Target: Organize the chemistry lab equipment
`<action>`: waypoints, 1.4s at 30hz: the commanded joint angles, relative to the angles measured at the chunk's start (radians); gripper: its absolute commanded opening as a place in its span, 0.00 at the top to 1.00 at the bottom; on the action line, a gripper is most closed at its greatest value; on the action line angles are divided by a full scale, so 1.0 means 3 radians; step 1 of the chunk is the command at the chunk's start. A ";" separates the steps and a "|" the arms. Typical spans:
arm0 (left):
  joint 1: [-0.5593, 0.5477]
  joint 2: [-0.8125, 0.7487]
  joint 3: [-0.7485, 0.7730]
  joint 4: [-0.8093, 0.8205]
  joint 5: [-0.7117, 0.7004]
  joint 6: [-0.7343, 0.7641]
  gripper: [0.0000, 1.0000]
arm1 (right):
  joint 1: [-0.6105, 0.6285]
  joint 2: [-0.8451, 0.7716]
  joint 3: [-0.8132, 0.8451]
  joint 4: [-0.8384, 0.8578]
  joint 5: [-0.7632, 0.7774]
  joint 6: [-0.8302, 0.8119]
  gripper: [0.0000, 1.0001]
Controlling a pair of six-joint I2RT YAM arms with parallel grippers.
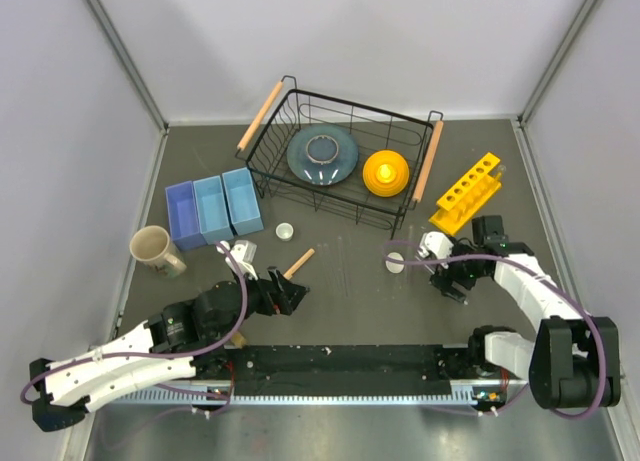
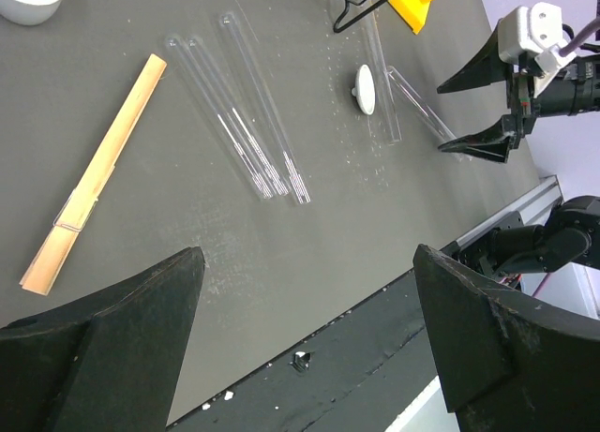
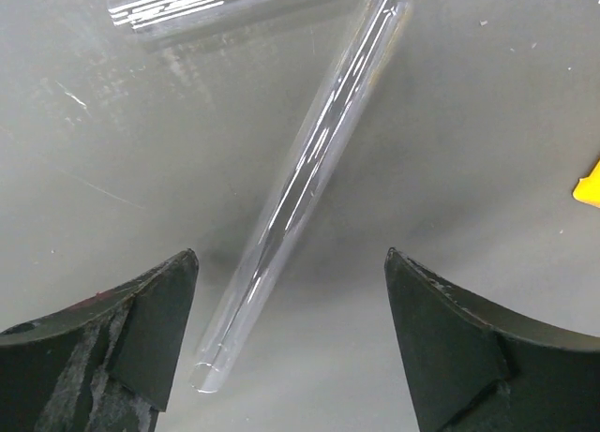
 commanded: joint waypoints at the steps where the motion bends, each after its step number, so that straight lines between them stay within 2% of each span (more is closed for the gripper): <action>1: 0.0005 0.0017 0.0069 0.0049 0.0019 -0.0042 0.01 | 0.0075 0.0114 0.0016 0.0234 0.0095 0.0141 0.22; 6: 0.0005 0.0038 0.0069 0.0070 0.0024 -0.0042 0.01 | 0.0091 0.0227 0.0062 0.0250 0.0146 0.0218 0.34; 16: 0.0005 0.0124 0.0100 0.0146 0.0060 -0.0006 0.01 | 0.0096 0.0350 0.0093 0.0260 0.0422 0.0340 0.67; 21: 0.0005 0.0232 0.0115 0.0309 0.0152 0.0015 0.01 | 0.0086 0.0365 0.0114 0.0250 0.0433 0.0402 0.78; 28: 0.0005 0.0416 0.0125 0.0581 0.0331 0.0056 0.01 | 0.0060 0.0335 0.0251 0.0107 0.0300 0.0535 0.83; 33: 0.0005 0.0513 0.0121 0.0739 0.0428 0.0066 0.01 | -0.0093 0.0100 0.0471 -0.0190 0.0081 0.0632 0.84; 42: 0.0005 0.0820 0.0130 0.1536 0.0781 0.0239 0.01 | -0.0461 -0.0396 0.0773 -0.0619 -0.0354 0.0867 0.84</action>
